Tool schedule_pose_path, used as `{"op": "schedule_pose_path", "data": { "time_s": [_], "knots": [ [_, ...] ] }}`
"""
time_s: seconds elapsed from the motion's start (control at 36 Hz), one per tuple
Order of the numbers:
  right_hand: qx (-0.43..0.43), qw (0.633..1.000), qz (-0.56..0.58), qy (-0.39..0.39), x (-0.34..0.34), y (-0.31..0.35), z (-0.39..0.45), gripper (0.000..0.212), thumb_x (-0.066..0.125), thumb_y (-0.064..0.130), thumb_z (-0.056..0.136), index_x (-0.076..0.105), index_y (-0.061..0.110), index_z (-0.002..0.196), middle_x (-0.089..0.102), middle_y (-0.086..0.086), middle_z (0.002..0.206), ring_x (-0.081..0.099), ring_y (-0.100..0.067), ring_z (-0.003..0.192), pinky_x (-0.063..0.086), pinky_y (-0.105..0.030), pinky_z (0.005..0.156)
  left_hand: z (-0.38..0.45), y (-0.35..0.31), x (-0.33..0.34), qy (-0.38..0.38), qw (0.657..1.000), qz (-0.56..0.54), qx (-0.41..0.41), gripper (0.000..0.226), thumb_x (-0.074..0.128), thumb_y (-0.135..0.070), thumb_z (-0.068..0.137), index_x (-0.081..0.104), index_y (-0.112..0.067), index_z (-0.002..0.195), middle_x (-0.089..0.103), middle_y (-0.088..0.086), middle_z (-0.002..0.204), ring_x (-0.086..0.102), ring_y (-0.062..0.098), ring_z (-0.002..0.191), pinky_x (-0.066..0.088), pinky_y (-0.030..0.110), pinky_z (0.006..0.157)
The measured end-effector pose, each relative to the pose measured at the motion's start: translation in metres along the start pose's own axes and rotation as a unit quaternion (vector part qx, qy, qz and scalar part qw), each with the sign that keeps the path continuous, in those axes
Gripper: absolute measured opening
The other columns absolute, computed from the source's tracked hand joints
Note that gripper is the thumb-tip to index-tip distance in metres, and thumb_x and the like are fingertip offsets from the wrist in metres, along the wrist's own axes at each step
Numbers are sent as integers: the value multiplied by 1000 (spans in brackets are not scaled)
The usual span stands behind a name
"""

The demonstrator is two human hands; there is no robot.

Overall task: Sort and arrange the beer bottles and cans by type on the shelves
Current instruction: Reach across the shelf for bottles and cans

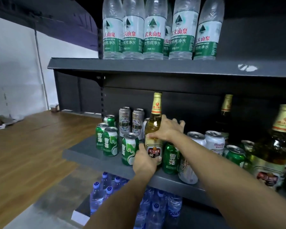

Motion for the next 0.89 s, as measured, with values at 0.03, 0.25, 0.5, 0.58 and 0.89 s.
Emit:
{"op": "schedule_pose_path", "data": {
  "time_s": [0.03,0.25,0.5,0.58,0.89],
  "knots": [
    [1,1000,1,1,0,1,0,84,68,72,67,40,20,127,58,-2,123,45,-27,124,25,-44,103,2,0,1,2,1000,-2,2,60,81,-35,74,40,-17,114,63,6,110,61,26,102,49,36,82],
    [26,997,67,-4,12,-5,-4,88,74,66,66,34,21,131,56,-3,127,50,-29,121,27,-47,102,4,-1,2,26,999,14,15,70,80,-35,75,35,-13,125,55,10,120,58,30,109,47,39,87],
    [39,998,10,-54,1,4,-19,94,69,66,71,26,20,141,49,-5,135,42,-28,126,28,-46,102,0,1,8,41,998,-16,39,62,75,-25,82,34,-8,125,50,13,124,55,31,110,45,40,84],
    [20,991,2,-135,-14,7,-35,94,63,66,77,21,20,146,45,-5,138,39,-27,127,27,-47,104,-5,4,7,42,998,-33,46,65,72,-20,84,33,-7,134,47,14,129,53,31,114,44,40,90],
    [26,973,25,-228,-18,-44,-144,41,47,41,93,48,19,127,55,-3,124,47,-24,117,29,-38,91,-84,-14,-3,-14,975,127,179,34,50,-33,96,48,-14,124,52,5,120,50,23,113,47,39,79]
  ]
}}
Point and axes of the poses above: each hand's wrist, its own z-axis towards the middle knuckle, its own x-axis out of the palm, y = z × x, the point moved 9 cm from there along z, towards the middle knuckle
